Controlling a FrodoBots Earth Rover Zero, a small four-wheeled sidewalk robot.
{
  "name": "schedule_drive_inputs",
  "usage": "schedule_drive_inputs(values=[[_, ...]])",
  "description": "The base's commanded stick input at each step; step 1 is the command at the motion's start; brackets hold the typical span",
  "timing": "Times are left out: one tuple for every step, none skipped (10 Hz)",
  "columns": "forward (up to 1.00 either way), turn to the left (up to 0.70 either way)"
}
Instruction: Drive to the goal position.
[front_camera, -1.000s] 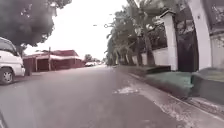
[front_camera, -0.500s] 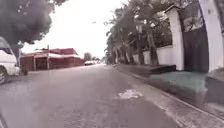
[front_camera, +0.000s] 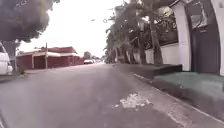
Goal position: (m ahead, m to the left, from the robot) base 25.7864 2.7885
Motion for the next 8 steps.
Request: schedule_drive_inputs(values=[[0.7,0.24],[0.7,0.0],[0.7,0.0],[0.7,0.0],[0.7,0.0],[0.7,0.0],[0.7,0.0],[0.7,0.0]])
